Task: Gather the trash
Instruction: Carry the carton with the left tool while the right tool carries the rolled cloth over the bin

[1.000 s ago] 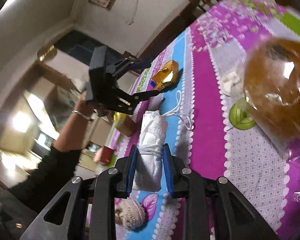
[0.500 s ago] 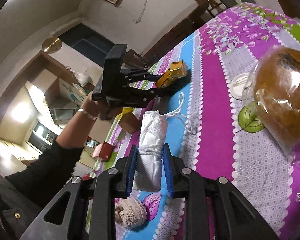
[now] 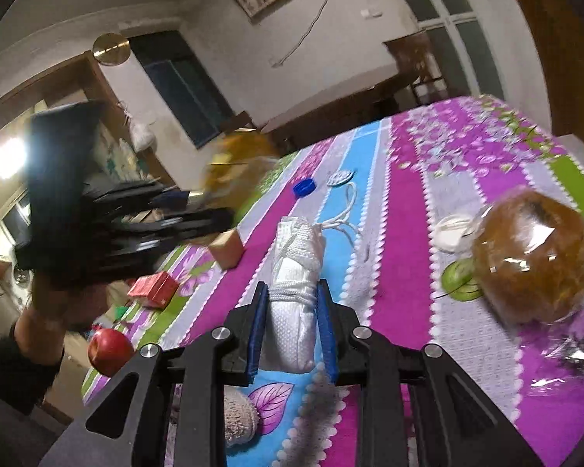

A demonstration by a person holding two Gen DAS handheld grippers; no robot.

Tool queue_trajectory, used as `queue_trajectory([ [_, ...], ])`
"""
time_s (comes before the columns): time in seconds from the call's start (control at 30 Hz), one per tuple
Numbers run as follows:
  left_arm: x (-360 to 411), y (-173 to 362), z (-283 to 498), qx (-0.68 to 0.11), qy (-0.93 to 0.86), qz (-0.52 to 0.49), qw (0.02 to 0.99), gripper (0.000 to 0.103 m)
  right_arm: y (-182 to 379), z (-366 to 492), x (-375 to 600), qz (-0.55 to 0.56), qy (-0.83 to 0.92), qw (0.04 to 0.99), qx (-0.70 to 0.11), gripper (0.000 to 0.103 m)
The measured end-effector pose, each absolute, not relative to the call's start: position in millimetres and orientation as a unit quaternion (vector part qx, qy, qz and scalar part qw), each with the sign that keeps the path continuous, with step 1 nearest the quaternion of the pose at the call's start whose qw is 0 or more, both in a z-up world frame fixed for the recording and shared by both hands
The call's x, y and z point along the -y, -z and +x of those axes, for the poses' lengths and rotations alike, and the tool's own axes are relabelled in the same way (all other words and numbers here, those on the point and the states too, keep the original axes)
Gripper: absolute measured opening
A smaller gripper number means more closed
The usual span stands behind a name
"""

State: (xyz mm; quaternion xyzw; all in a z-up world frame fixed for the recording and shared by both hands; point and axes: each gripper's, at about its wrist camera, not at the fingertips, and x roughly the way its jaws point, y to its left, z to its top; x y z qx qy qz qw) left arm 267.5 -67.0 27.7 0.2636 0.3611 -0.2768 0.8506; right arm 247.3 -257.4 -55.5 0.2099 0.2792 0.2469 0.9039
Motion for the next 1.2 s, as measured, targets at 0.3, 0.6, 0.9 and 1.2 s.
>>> queue_trajectory([
  [0.3, 96, -59, 203, -0.322, 0.3, 0.23, 0.868, 0.033, 29, 163, 301, 0.22, -0.217, 0.919, -0.244, 0.026],
  [0.6, 201, -70, 169, -0.298, 0.4, 0.253, 0.829, 0.033, -4, 67, 401, 0.189, -0.077, 0.954, -0.217, 0.026],
  [0.9, 309, -56, 134, -0.268, 0.488, 0.303, 0.773, 0.033, -10, 14, 488, 0.147, 0.065, 0.956, -0.245, 0.026],
  [1.2, 406, -27, 139, -0.293, 0.504, 0.333, 0.741, 0.033, 4, -5, 586, 0.169, 0.178, 0.916, -0.318, 0.026],
])
